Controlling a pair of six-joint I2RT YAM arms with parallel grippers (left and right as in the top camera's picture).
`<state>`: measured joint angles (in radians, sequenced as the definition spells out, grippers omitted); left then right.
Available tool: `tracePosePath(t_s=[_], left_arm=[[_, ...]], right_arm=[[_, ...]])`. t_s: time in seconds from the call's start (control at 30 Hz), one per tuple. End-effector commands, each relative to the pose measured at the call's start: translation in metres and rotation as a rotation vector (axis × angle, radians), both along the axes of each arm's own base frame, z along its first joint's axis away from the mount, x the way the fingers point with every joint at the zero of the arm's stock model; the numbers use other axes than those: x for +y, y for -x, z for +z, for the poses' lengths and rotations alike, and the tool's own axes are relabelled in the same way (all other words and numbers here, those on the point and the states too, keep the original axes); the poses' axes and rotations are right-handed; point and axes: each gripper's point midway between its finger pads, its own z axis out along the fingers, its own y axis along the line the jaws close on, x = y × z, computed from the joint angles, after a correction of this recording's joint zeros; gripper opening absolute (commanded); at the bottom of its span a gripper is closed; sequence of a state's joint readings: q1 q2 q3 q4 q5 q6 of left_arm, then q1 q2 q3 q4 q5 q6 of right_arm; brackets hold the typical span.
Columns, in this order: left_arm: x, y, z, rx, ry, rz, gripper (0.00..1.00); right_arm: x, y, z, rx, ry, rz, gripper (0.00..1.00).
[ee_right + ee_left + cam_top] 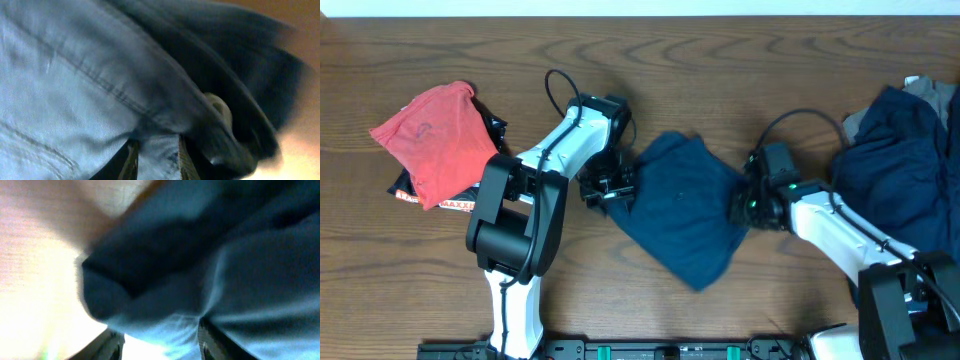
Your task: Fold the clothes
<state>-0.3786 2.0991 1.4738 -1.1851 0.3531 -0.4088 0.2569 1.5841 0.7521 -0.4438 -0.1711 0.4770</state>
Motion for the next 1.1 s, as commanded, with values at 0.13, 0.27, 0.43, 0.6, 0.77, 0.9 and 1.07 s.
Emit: tracePosePath(t_s=[0.13, 0.27, 0.43, 0.6, 0.77, 0.9, 1.07], left_arm=[[-0.004, -0.009, 0.033, -0.103, 0.032, 0.025, 0.54], [-0.004, -0.046, 0.052, -0.328, 0.039, 0.014, 0.77], [-0.028, -0.096, 0.064, -0.573, 0.168, -0.109, 0.98], [-0.063, -0.108, 0.058, -0.631, 0.377, -0.267, 0.98], [-0.072, -0.114, 0.029, -0.601, 0.409, -0.266, 0.98], [-0.08, -0.109, 0.009, -0.547, 0.451, -0.26, 0.98], [-0.098, -0.09, -0.008, -0.451, 0.534, -0.257, 0.98]], right_arm=[[-0.055, -0.039, -0.006, -0.124, 0.23, -0.013, 0.3], [-0.053, -0.038, -0.006, -0.116, 0.219, -0.008, 0.33], [-0.054, -0.034, -0.007, -0.099, 0.221, -0.006, 0.36], [-0.054, -0.032, -0.008, -0.093, 0.222, -0.005, 0.38], [-0.054, -0.031, -0.008, -0.086, 0.224, -0.005, 0.38], [-0.054, -0.03, -0.009, -0.083, 0.224, -0.004, 0.39], [-0.054, -0.029, -0.009, -0.079, 0.226, 0.0, 0.38]])
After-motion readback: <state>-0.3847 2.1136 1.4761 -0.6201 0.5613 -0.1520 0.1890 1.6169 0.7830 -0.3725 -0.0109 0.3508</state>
